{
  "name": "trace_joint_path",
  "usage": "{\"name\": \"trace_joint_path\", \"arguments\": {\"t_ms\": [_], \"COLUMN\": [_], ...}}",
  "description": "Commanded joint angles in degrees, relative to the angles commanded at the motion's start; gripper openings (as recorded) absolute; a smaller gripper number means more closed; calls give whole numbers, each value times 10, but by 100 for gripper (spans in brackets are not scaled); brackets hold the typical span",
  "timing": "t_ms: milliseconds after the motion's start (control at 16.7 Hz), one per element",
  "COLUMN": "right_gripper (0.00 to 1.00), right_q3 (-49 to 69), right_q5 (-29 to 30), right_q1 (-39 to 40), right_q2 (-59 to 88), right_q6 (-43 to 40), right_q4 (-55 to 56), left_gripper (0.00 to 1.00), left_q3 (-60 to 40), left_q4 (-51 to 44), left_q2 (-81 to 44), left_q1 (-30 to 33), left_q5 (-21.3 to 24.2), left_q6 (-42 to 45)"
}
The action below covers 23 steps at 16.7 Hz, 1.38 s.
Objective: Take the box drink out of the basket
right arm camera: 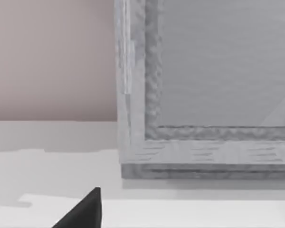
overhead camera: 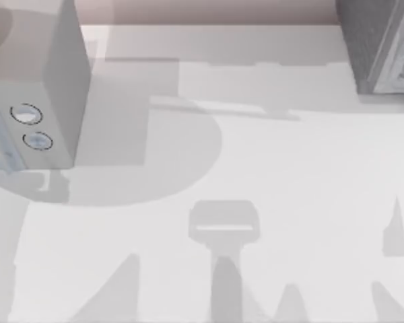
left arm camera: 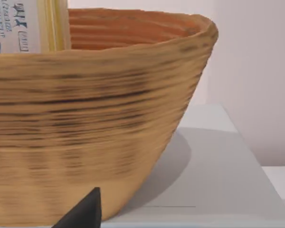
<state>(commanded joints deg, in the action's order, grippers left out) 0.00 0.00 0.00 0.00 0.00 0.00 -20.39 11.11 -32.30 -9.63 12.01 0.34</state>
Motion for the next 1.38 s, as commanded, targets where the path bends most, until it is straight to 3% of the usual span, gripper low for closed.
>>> {"name": "trace_joint_path", "arguments": {"t_ms": [300,780,960,1380], "right_gripper": [100,100,100,100], "right_q3": [0,0,0,0], "right_q5": [0,0,0,0], "right_q1": [0,0,0,0], "right_q2": [0,0,0,0], "right_q6": [0,0,0,0], "right_q4": [0,0,0,0], "left_gripper": [100,100,100,100], "left_q3": [-98,-263,-295,-302], "left_q4": [54,143,160,161], "left_q2": [-150,-419,-456,-457], "left_q1": [-73,-153,-162,-158], "left_q5": [35,128,152,150], "left_q6": [2,4,5,5]}}
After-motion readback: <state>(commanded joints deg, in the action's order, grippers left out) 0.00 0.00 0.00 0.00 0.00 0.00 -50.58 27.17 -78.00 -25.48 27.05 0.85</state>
